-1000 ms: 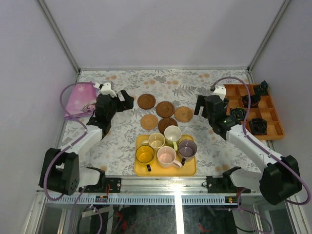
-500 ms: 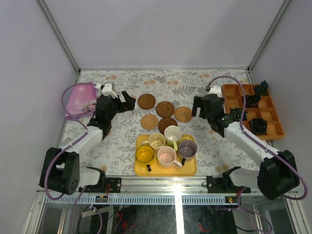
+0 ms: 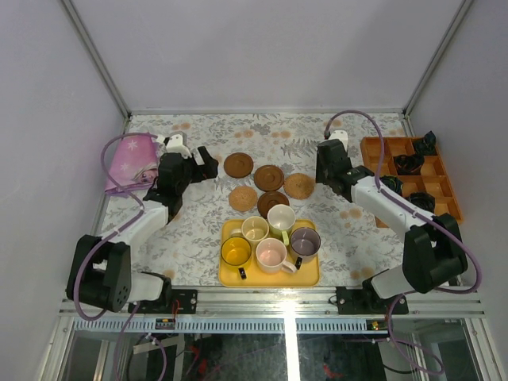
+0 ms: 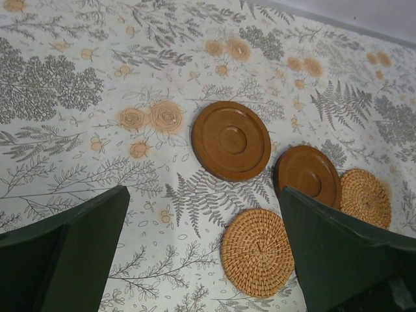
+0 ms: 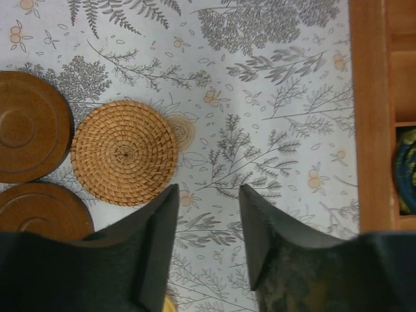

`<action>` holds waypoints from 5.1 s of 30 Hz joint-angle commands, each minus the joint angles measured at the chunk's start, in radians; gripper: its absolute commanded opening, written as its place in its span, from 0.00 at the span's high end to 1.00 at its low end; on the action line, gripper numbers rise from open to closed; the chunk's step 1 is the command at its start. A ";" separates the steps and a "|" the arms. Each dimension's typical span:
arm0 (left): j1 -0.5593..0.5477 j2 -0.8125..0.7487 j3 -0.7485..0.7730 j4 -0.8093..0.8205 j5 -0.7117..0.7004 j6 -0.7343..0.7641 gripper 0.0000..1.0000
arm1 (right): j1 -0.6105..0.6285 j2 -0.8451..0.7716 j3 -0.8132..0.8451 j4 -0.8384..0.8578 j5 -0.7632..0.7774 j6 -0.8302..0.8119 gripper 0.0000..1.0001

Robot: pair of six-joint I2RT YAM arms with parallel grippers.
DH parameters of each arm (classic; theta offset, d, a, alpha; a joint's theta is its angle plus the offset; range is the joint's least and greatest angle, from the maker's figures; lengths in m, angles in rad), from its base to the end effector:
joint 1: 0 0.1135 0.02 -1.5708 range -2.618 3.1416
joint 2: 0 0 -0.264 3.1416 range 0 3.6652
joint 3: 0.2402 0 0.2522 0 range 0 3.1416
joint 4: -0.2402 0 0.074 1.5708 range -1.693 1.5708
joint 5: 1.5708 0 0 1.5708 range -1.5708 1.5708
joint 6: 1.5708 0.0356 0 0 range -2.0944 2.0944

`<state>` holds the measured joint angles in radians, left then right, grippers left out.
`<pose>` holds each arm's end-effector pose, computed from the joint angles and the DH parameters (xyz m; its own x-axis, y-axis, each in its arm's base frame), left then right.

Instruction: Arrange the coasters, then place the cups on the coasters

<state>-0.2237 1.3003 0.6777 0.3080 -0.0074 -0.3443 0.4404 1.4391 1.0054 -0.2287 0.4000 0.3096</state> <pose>0.2806 -0.0636 0.2399 -0.3566 -0.2650 -0.8959 0.1005 0.9425 -0.3188 0.2927 0.1226 0.2610 -0.5649 0.0440 -0.8240 0.0601 0.9981 0.0121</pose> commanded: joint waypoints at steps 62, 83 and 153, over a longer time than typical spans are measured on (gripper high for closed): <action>0.111 0.658 0.394 -0.171 0.135 -0.219 0.98 | -0.142 0.674 0.449 0.051 -0.252 -0.003 1.00; 0.130 0.462 0.329 0.019 0.307 -0.273 0.29 | 0.001 0.315 0.177 0.140 -0.605 -0.023 0.98; 0.092 0.551 0.293 0.035 0.433 -0.231 0.27 | 0.026 0.685 0.544 0.061 -0.784 0.003 1.00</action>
<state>-0.1295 1.8782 0.9897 0.2951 0.4225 -0.5880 0.4583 2.0960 1.5494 -0.2085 -0.2852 0.2718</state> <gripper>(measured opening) 0.730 0.009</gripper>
